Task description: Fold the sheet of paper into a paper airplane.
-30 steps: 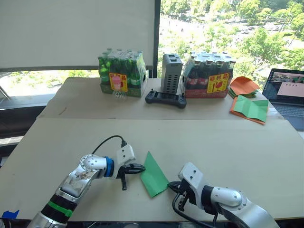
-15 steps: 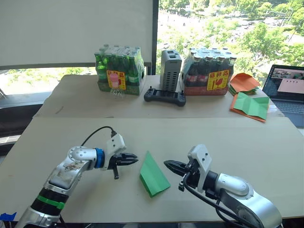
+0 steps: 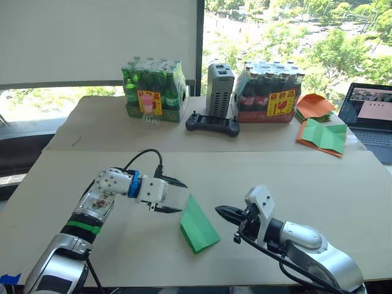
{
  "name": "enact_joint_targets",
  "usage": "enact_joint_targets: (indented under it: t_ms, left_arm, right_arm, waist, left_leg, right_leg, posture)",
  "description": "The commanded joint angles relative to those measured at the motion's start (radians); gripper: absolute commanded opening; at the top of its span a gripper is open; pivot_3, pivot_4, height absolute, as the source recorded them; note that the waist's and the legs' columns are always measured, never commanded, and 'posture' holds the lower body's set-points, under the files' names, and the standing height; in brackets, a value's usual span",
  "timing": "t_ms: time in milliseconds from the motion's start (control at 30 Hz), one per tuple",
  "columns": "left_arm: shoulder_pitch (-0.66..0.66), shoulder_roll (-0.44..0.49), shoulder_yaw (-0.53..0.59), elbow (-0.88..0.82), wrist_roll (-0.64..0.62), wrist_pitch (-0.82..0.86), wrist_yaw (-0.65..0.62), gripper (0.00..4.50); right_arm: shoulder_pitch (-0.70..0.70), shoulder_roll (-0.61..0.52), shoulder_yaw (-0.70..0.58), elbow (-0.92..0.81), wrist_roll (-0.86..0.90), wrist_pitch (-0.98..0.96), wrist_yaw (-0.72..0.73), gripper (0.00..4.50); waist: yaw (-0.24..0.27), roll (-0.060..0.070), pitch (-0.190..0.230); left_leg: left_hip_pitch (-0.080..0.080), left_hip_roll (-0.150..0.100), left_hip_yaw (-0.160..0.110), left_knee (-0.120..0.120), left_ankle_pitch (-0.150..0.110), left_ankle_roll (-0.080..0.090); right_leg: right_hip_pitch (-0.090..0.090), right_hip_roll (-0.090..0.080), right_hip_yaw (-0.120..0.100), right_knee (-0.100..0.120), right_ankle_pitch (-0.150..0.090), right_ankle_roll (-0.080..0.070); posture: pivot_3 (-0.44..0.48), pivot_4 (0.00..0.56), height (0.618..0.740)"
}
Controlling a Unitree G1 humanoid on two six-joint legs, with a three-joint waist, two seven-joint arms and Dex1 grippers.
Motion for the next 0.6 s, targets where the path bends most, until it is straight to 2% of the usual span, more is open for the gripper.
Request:
enact_joint_targets:
  t_ms: [33,300,600]
  left_arm:
    - [-0.031,-0.005,-0.014,0.077,0.000,-0.099,-0.061,3.56]
    - [-0.114,-0.021,-0.019,0.163,-0.025,-0.171,-0.142,3.56]
    - [-0.094,-0.064,-0.035,0.154,-0.023,-0.225,-0.155,3.56]
  right_arm:
    - [-0.015,-0.009,-0.024,-0.018,0.001,-0.030,-0.009,0.00]
    - [-0.001,-0.027,-0.025,-0.025,0.002,-0.027,-0.021,0.00]
    - [0.020,-0.019,-0.018,-0.039,0.004,-0.024,-0.041,0.00]
  waist:
    - [-0.005,0.000,0.000]
    - [-0.007,0.000,0.000]
    - [-0.014,0.000,0.000]
  left_leg:
    - [0.000,0.000,0.000,0.000,0.000,0.000]
    - [-0.003,0.000,0.000,0.007,-0.001,0.003]
    - [-0.007,0.000,0.000,0.013,-0.002,0.005]
  right_leg:
    - [0.000,0.000,0.000,0.000,0.000,0.000]
    - [0.000,0.000,-0.002,0.001,0.001,0.001]
    - [-0.001,0.000,-0.002,0.002,0.001,0.003]
  posture:
    - [0.000,0.150,0.678]
    - [0.000,0.150,0.678]
    - [0.000,0.150,0.678]
